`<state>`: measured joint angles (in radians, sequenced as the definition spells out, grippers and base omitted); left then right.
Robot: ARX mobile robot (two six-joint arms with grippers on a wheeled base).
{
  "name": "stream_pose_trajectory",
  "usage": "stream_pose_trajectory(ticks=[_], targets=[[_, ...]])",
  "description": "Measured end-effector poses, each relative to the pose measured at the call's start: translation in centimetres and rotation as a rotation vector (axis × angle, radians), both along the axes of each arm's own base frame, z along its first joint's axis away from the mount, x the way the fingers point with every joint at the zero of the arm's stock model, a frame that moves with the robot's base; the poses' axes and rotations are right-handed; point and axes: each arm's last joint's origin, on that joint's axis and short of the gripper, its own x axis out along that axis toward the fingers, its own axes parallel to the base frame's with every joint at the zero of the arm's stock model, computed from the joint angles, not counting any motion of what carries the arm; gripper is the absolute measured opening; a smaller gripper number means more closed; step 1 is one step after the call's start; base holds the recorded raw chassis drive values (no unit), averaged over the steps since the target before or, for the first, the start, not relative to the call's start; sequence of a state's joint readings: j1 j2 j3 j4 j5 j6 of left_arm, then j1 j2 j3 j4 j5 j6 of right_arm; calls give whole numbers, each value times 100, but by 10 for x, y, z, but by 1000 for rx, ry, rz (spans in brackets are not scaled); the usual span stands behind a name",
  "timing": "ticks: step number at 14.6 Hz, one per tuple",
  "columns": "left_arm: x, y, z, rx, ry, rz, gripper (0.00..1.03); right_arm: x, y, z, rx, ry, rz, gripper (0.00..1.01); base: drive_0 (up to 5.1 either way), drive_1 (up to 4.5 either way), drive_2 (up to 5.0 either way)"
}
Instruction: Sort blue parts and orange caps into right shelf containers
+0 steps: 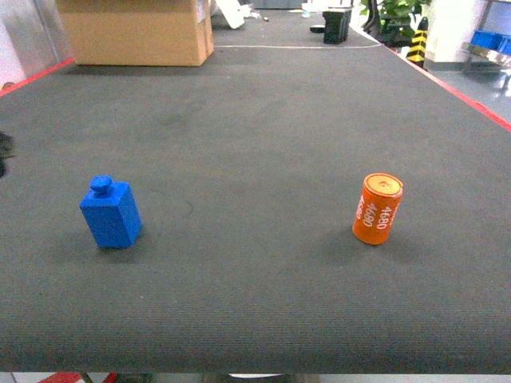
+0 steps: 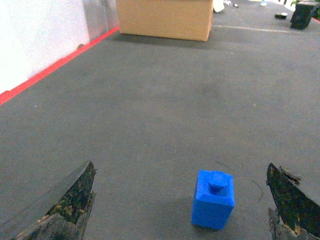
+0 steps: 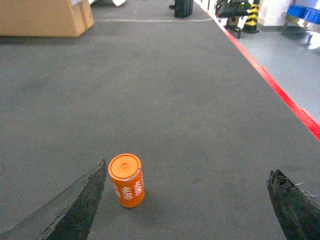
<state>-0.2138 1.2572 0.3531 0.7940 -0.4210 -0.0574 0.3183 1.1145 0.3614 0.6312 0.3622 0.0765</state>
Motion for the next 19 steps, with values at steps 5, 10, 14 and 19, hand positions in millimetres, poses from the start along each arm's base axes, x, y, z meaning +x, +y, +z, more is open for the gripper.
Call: stream_pose_trajectory(ticks=[5,10,14,19], targets=[[71,-10,-20,-23,109,-49,98,83,19,-38,-105,166,52,98,0,0,0],[97,-25,-43,-29,173,-99,98,109,28,-58,-130,221,90,98,0,0,0],[108,-27,-62,-23,223,-100,98,124,34,-76,-127,273,108,98,0,0,0],[113,-23,-85,-17,274,-92,98,135,40,-95,-99,320,112,98,0,0,0]])
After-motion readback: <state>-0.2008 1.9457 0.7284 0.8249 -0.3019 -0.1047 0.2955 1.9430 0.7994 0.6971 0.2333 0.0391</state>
